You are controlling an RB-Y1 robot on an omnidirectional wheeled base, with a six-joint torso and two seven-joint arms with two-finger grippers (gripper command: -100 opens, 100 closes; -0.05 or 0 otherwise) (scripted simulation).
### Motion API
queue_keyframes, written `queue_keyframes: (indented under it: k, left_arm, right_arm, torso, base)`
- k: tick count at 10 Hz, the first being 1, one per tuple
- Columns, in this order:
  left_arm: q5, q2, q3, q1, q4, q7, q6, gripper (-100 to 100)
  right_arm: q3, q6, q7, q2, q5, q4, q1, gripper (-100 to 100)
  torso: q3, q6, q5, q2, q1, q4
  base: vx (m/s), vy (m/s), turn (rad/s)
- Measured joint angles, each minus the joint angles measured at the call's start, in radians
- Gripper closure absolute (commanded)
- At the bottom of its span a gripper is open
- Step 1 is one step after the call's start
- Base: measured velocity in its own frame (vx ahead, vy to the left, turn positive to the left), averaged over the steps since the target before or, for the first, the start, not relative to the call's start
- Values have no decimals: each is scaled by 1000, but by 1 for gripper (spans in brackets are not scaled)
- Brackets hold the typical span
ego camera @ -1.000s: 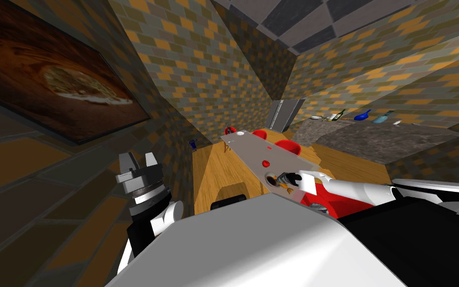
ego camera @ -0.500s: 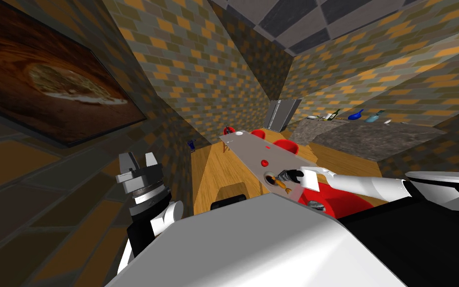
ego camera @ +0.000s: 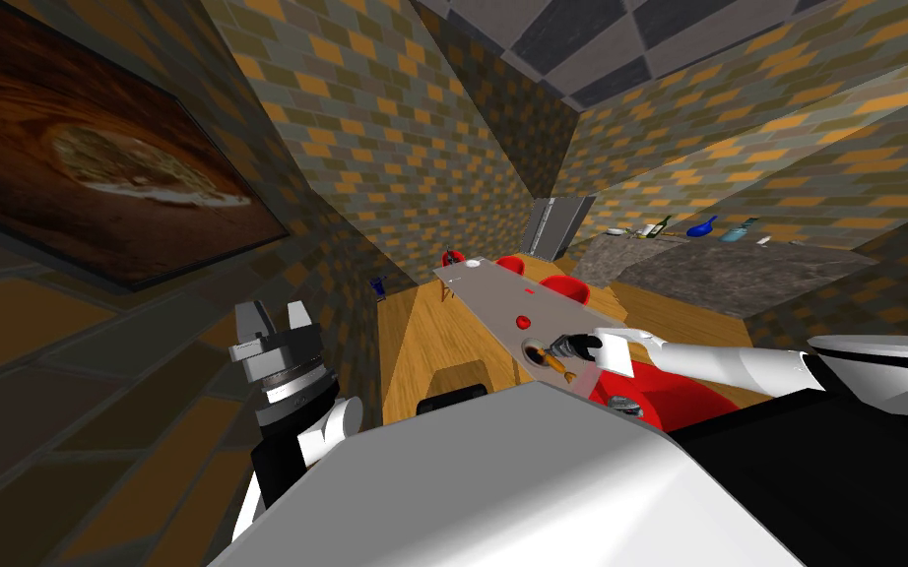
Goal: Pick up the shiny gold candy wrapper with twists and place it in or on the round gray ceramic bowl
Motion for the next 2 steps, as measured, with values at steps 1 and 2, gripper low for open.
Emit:
queue_keyframes:
  k: [1, 2]
  left_arm:
    - [0, 0, 0, 0, 0, 0, 0, 0]
    - [0, 0, 0, 0, 0, 0, 0, 0]
  right_arm:
    - [0, 0, 0, 0, 0, 0, 0, 0]
    - [0, 0, 0, 0, 0, 0, 0, 0]
  torso:
    - [0, 0, 0, 0, 0, 0]
    - [0, 0, 0, 0, 0, 0]
  base:
    - [0, 0, 0]
    - [0, 0, 0]
